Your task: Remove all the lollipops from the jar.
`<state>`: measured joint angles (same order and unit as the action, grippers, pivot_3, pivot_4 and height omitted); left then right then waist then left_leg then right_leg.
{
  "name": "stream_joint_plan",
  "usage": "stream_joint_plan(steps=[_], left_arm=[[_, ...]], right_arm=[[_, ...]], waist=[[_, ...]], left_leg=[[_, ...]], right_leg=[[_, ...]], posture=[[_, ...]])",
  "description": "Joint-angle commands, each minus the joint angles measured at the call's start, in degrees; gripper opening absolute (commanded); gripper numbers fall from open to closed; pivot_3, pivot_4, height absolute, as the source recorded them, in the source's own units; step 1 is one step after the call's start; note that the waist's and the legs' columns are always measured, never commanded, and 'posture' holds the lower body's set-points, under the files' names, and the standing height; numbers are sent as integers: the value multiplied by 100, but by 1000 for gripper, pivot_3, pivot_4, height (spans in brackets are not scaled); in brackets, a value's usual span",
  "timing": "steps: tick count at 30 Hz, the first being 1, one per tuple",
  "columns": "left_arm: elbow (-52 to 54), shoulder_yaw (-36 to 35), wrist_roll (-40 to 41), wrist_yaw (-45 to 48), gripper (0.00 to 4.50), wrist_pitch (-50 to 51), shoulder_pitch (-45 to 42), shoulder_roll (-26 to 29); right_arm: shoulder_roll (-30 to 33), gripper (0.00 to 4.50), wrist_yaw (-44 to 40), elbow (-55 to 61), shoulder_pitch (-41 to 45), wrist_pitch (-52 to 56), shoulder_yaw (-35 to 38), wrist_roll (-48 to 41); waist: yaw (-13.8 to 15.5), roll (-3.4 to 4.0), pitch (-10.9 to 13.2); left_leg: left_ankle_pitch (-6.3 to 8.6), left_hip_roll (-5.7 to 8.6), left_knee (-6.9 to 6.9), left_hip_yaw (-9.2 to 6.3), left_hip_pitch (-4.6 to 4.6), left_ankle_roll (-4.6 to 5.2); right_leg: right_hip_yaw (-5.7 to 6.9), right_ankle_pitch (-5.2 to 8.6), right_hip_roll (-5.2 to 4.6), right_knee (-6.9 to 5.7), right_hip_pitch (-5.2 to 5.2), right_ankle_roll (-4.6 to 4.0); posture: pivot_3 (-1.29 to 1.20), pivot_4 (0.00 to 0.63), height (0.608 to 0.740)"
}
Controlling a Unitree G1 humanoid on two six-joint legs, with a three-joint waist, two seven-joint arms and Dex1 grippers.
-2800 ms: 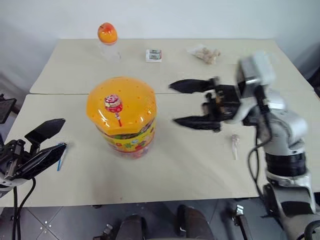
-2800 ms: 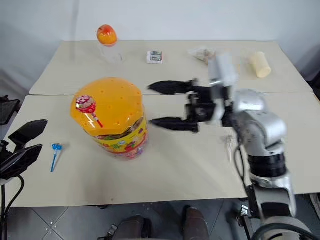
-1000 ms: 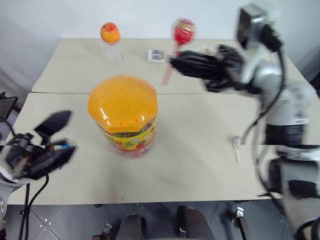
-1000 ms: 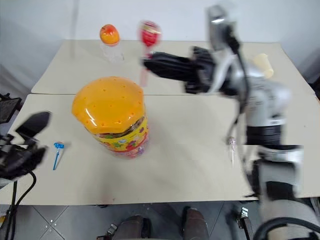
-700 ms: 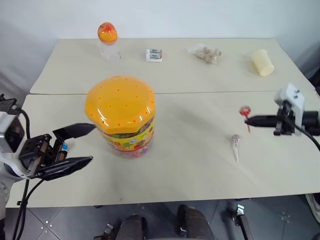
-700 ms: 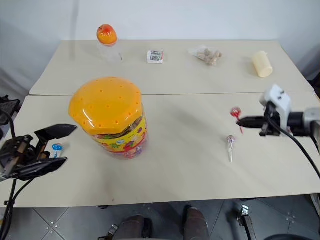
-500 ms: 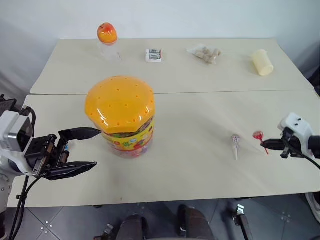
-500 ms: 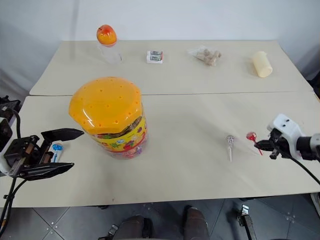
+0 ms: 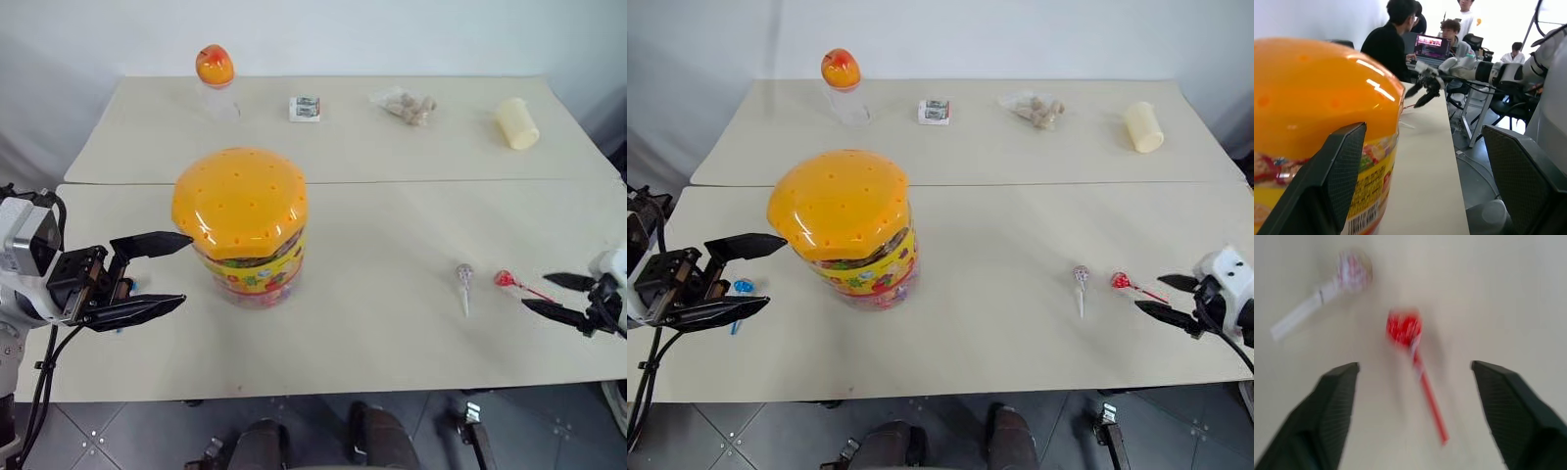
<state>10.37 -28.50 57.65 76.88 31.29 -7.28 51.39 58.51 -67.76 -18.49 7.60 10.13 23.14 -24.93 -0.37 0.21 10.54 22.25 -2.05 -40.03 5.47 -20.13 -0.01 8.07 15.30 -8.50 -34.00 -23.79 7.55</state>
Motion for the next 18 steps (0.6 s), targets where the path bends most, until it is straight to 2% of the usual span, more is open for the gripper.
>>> stream_joint_plan(steps=[1, 5, 8, 12, 18], left_arm=[[-182, -192, -219, -68, 4011, 73, 72, 240], [-825, -242, -805, -291, 4011, -206, 128, 343], [-1245, -334, -1346, -800, 4011, -695, 151, 124], [-1109, -312, -2035, -1684, 4011, -1347, 378, -387], [-295, -20, -2615, -2541, 4011, -1834, 808, -1135]], right_arm=[[-129, 4472, -322, 1010, 245, -29, 339, -735], [-512, 4472, -211, 2105, 726, 346, -236, -1122], [-972, 4472, -72, 2512, 1286, 581, -832, -1223], [-1574, 4472, -310, 2344, 1505, -104, -1559, -667], [-2442, 4472, -38, 1647, 1354, -1293, -2040, 89]], waist=[[7, 3, 1], [20, 3, 1], [16, 3, 1], [44, 1, 0], [28, -10, -4]], left_leg=[[0, -2, 0, 0, 1, 0], [0, -4, -1, -3, 2, 0], [0, -3, 0, -3, 0, 0], [1, 1, 2, -13, -2, 0], [4, 10, 1, -21, -8, 4]], right_leg=[[-1, 0, 1, -2, 0, 0], [-1, 0, 3, -3, 0, 0], [-1, 0, 4, -2, -1, 0], [2, -1, 3, -7, -2, 1], [8, -9, -3, -4, 0, 16]], posture=[[0, 150, 740], [0, 150, 740], [0, 150, 740], [0, 150, 740], [0, 150, 740]])
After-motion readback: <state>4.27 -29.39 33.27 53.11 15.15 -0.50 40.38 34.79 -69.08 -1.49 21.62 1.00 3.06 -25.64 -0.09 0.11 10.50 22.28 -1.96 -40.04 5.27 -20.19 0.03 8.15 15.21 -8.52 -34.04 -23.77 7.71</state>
